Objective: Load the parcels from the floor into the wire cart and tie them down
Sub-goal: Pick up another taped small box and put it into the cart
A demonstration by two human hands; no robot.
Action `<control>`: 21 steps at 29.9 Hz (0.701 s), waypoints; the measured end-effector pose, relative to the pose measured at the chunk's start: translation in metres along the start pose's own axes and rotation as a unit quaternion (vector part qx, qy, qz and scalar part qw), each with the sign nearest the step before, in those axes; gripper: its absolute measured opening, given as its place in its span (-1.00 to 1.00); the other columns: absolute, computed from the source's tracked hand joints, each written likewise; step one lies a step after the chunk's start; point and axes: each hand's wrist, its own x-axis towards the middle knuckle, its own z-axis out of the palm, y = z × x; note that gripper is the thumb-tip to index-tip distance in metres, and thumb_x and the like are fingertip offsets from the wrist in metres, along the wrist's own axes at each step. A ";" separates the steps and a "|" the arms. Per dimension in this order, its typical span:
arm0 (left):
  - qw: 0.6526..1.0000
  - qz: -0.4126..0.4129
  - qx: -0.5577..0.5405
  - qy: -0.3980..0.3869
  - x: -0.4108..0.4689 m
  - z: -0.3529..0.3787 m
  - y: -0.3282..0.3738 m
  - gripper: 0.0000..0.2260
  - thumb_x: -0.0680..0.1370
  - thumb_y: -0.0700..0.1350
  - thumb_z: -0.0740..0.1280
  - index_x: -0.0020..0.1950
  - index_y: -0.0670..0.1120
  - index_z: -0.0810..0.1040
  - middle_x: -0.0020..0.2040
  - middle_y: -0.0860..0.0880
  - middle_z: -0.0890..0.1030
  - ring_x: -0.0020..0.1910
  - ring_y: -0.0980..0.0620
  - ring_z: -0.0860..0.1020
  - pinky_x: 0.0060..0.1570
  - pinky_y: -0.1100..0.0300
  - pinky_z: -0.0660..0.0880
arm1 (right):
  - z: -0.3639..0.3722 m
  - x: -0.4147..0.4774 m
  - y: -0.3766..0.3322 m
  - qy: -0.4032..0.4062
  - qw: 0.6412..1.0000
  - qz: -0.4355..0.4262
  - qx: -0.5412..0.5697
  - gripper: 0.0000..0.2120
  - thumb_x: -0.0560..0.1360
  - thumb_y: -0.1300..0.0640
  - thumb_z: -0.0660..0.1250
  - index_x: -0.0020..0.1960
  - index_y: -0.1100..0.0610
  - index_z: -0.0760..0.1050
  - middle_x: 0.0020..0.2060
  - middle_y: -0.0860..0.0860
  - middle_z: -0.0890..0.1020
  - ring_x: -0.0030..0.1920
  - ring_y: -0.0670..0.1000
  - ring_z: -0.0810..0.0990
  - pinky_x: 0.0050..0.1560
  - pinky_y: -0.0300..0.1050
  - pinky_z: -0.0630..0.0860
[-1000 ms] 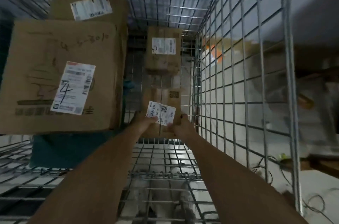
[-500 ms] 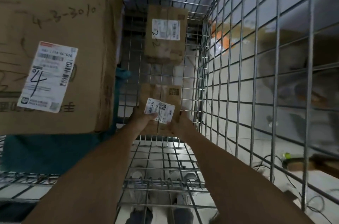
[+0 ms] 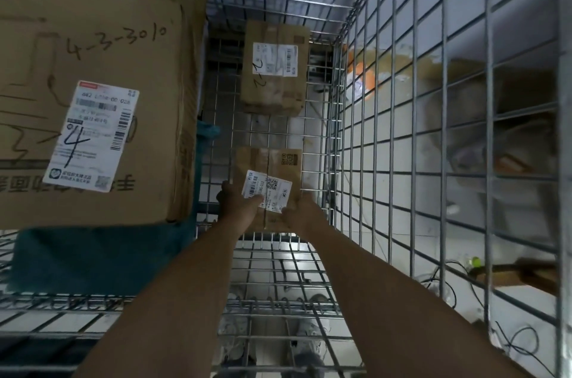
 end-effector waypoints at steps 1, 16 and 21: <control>0.999 0.024 0.029 0.020 -0.008 -0.001 0.008 -0.30 0.55 -0.05 0.49 0.57 -0.11 0.19 0.37 -0.17 0.41 0.24 -0.20 0.54 -0.09 0.09 0.56 | -0.005 -0.005 -0.005 0.013 1.000 -0.001 -0.002 -0.61 0.66 0.21 0.28 0.44 0.26 0.32 0.27 0.17 0.61 0.04 0.06 0.62 -0.27 -0.27 0.48; 0.817 0.341 0.456 0.093 -0.261 -0.192 0.256 -0.40 0.71 0.22 0.07 0.69 -0.01 0.11 0.71 -0.07 0.00 0.67 -0.17 0.00 0.62 -0.18 -0.05 | -0.234 -0.262 -0.203 0.187 0.897 -0.192 -0.352 -0.54 0.66 -0.13 0.12 0.41 0.11 0.47 0.36 0.12 0.54 0.37 0.17 0.50 0.39 0.11 0.45; 0.793 0.369 0.449 0.183 -0.402 -0.287 0.339 -0.37 0.67 0.30 0.05 0.67 0.03 0.16 0.70 -0.04 0.05 0.66 -0.17 0.03 0.61 -0.19 -0.04 | -0.320 -0.408 -0.273 0.282 0.845 -0.239 -0.386 -0.40 0.70 -0.20 -0.06 0.64 0.08 0.17 0.64 0.06 0.17 0.63 0.12 0.09 0.61 0.11 0.02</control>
